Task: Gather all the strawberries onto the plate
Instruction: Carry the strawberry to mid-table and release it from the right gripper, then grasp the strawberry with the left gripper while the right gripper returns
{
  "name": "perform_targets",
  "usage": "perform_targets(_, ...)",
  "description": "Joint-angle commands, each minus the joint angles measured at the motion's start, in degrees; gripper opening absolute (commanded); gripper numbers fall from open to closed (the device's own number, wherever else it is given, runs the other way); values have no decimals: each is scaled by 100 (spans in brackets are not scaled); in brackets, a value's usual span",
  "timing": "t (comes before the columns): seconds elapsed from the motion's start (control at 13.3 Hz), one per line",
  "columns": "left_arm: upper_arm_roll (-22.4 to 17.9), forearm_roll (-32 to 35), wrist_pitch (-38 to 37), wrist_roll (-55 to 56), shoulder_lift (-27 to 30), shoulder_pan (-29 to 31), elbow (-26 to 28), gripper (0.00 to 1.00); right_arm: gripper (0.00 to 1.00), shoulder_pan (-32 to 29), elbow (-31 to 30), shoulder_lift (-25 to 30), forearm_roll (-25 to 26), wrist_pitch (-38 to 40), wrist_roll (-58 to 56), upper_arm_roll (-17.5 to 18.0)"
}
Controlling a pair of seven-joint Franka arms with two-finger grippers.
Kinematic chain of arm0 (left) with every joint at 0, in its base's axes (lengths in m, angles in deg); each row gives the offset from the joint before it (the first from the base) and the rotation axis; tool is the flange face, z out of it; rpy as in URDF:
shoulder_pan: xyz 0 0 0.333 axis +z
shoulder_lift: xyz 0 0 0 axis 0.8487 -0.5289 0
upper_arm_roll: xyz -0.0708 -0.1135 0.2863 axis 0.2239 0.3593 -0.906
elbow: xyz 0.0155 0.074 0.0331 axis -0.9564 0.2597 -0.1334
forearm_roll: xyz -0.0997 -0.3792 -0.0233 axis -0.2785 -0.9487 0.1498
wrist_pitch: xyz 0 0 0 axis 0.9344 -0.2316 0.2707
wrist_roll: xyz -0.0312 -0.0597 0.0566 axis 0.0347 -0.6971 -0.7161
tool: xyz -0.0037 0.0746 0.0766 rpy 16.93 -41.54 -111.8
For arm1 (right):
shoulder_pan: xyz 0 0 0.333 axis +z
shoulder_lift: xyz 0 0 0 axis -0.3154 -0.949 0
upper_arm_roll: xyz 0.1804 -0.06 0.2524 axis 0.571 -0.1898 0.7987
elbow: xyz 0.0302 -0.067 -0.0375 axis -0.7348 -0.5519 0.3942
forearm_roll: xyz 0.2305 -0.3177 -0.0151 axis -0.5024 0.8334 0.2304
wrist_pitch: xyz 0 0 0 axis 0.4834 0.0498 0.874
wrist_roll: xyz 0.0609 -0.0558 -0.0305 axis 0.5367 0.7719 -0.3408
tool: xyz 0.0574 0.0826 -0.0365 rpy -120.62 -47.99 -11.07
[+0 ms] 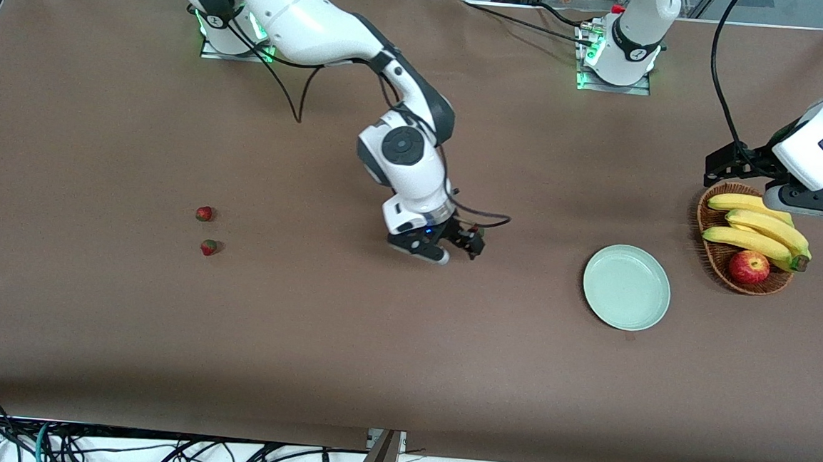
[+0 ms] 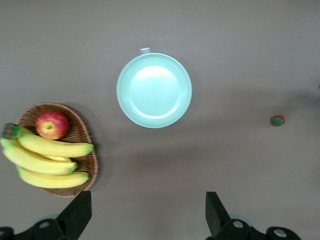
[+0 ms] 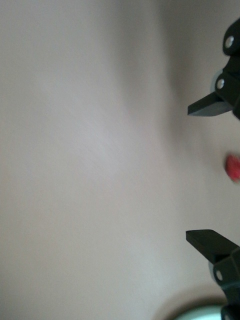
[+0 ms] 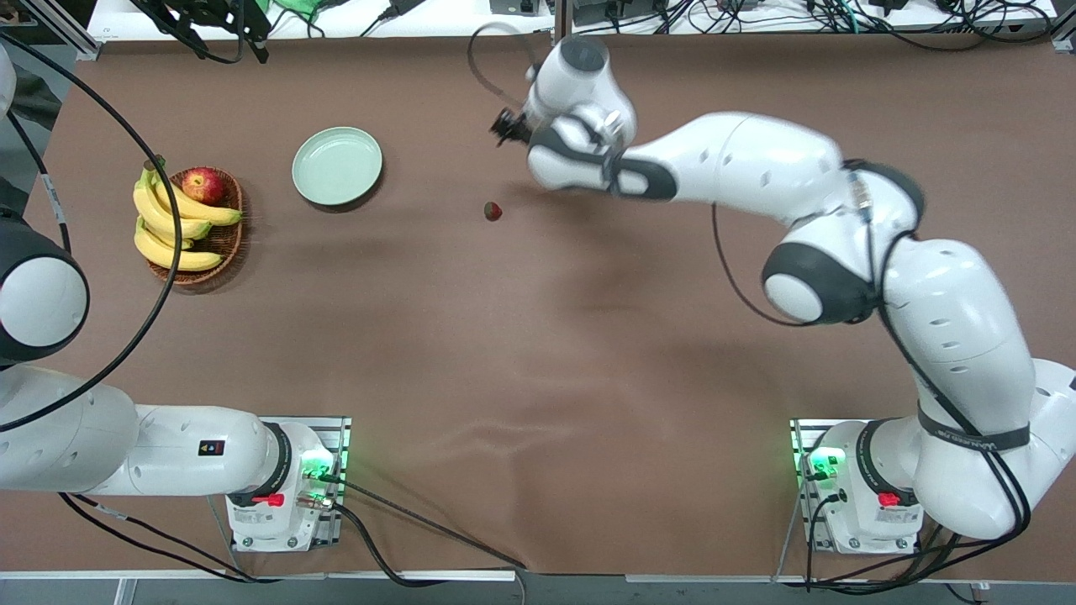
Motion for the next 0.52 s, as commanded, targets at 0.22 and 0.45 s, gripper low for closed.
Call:
perform_targets(0.22,297,-669,-21,-4,-1200,-565,-45,100,100,-1355,-1224,1328,-70,2238,-3509,56)
perform_targets(0.45,306,-582,989,1179,-1816,-1417,60,100,100,-2042,-2154,1873,9,2637,-4646,-145)
